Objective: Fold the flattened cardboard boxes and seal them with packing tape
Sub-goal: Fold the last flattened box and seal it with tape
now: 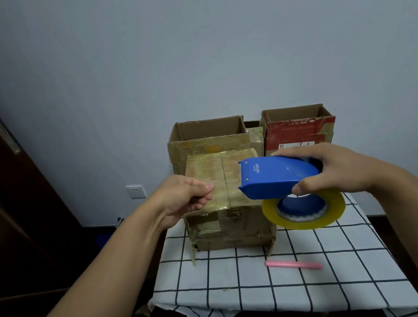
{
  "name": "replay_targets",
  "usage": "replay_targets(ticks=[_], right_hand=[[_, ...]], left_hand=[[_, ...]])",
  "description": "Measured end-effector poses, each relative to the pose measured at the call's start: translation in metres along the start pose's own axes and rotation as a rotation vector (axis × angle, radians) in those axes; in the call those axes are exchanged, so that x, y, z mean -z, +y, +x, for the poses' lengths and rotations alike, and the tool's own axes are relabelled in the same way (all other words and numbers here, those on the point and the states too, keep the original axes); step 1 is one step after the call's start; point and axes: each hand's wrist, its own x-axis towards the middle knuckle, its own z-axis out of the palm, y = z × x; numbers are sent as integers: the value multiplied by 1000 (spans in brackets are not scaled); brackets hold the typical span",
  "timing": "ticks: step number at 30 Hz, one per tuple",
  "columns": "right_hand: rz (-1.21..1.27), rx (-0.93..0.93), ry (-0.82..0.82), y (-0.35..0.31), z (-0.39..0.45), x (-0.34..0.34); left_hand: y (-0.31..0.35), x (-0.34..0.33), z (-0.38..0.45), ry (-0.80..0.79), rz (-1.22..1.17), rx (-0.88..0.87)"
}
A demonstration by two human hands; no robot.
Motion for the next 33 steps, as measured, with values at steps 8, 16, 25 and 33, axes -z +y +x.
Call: replay_targets(ticks=[8,16,25,33], right_hand=[[-45,-55,-87,20,1,7],[-187,-95,-137,16,18,13],[-181,-114,-156,11,12,25],[-197,-164,-214,19,23,28]], left_hand=[[-37,55,2,145,-24,122],[-58,48,11,240,70,67],[-50,35,15,308,115,-3],[-56,30,23,304,150,26]])
